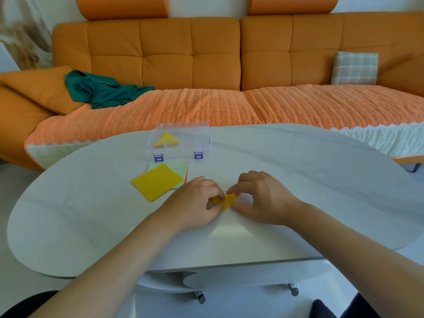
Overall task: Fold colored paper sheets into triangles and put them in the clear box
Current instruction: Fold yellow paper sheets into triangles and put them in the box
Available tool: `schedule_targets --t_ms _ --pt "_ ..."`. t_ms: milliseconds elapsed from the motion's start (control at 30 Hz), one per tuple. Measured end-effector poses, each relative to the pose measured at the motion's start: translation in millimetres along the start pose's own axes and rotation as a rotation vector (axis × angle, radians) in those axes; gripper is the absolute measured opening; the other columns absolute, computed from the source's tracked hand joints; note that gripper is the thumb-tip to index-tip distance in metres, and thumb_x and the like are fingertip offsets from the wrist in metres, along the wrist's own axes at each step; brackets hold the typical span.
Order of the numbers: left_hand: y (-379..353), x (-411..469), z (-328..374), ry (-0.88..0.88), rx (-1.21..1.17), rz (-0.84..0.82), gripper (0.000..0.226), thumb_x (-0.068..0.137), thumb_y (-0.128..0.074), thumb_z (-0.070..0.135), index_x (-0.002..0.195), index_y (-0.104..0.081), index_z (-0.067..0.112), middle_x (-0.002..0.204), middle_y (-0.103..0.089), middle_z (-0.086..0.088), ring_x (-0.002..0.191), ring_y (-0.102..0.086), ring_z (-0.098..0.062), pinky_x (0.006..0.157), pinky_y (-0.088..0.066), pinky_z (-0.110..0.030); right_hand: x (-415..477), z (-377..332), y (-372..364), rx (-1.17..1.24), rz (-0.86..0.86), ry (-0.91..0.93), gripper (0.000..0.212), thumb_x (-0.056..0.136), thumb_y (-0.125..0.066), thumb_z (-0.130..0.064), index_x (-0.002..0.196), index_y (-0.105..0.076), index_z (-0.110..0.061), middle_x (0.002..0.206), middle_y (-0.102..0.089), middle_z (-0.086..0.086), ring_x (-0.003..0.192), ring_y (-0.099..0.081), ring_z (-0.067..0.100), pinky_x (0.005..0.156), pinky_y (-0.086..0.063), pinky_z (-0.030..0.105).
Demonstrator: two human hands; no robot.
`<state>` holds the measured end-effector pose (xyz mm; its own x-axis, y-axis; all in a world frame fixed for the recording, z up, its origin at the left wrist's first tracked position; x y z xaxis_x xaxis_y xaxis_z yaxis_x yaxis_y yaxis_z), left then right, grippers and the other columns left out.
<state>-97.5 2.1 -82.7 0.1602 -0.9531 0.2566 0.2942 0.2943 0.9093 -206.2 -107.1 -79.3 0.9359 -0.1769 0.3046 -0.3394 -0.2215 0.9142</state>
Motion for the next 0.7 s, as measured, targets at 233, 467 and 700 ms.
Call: schedule_targets --t_ms 233,467,700 --pt "5 2 5 -0.109 0.065 0.024 0.033 0.085 -0.055 0.048 0.096 -0.075 0.024 0.087 -0.071 0.012 0.082 -0.059 -0.012 0.074 -0.051 -0.029 8 -2 -5 0.010 -0.018 0.092 0.039 0.089 -0.049 -0.059 0.104 -0.076 -0.034 0.090 -0.063 -0.010 0.078 -0.055 0.013 0.062 -0.048 0.031" --pt "18 -2 2 -0.049 -0.038 0.181 0.030 0.086 -0.050 0.033 0.088 -0.077 0.020 0.079 -0.073 0.007 0.070 -0.065 -0.012 0.062 -0.054 -0.032 12 -4 -3 0.117 0.095 -0.001 0.017 0.095 -0.063 -0.035 0.097 -0.078 -0.029 0.084 -0.068 -0.011 0.074 -0.058 0.012 0.066 -0.049 0.032" --pt "32 -1 -12 0.321 -0.446 0.155 0.014 0.090 -0.071 0.021 0.078 -0.077 0.023 0.069 -0.074 0.012 0.067 -0.069 -0.006 0.073 -0.058 -0.035 15 -1 13 0.569 0.092 -0.304 0.010 0.090 -0.071 -0.023 0.086 -0.079 -0.029 0.080 -0.073 -0.015 0.076 -0.062 0.002 0.072 -0.048 0.013"
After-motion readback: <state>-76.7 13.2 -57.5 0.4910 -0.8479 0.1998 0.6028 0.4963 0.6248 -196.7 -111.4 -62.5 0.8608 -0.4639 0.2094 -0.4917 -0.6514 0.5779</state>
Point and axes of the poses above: each hand's wrist, its own x-axis towards the middle knuckle, its own y-axis out of the back of the hand, z = x × y, the point moved 6 cm from there along x, towards the middle knuckle
